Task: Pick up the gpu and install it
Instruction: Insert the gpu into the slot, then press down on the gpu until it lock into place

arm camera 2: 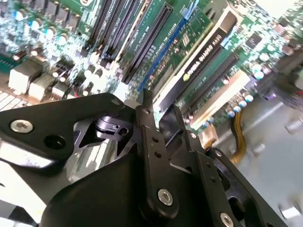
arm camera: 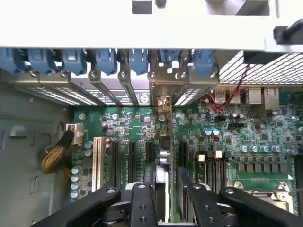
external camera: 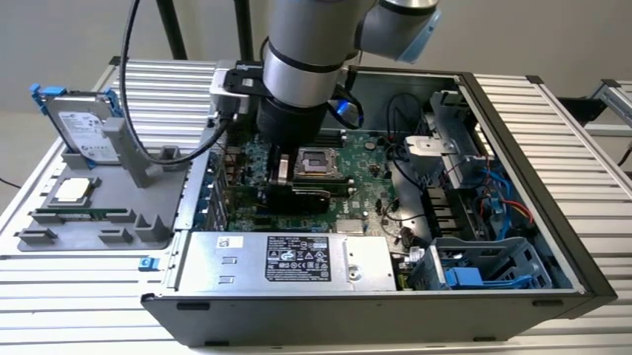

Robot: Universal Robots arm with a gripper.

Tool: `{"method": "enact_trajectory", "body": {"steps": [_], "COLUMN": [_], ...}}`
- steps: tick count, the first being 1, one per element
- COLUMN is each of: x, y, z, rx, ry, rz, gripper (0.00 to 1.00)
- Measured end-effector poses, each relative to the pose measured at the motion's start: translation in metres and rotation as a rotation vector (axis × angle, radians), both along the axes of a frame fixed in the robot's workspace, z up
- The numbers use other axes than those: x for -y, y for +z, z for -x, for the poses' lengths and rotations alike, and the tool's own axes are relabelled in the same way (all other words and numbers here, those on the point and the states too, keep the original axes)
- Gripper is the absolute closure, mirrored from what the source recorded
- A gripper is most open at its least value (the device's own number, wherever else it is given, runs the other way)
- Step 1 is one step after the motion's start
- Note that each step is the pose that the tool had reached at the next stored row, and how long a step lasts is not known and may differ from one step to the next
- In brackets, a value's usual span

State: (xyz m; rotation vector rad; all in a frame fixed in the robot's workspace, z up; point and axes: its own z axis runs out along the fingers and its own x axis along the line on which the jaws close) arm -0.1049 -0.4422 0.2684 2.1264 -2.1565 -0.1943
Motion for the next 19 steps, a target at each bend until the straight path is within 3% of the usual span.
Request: {"method": "enact_trajectory", "body": {"steps": [1,2,5,8,15,19], "x": [0.0,0.0,0.0,-0.0001,-0.0001,-0.0001], "y": [0.0045,0.0089,0.022,0.029,0.0325,0.0326], "z": [0.0,0.0,0.0,0.0,0.0,0.0], "rx": [0.0,0.0,0.0009,0.0094,0.0222,0.0229], "ry": [0.0,0.0,0.001,0.002,0.003,0.003], "rz": [0.0001,0.0,0.0001,0.0,-0.0002,0.0001], "gripper": [0.0,1.0,1.0,1.0,1.0,1.0]}}
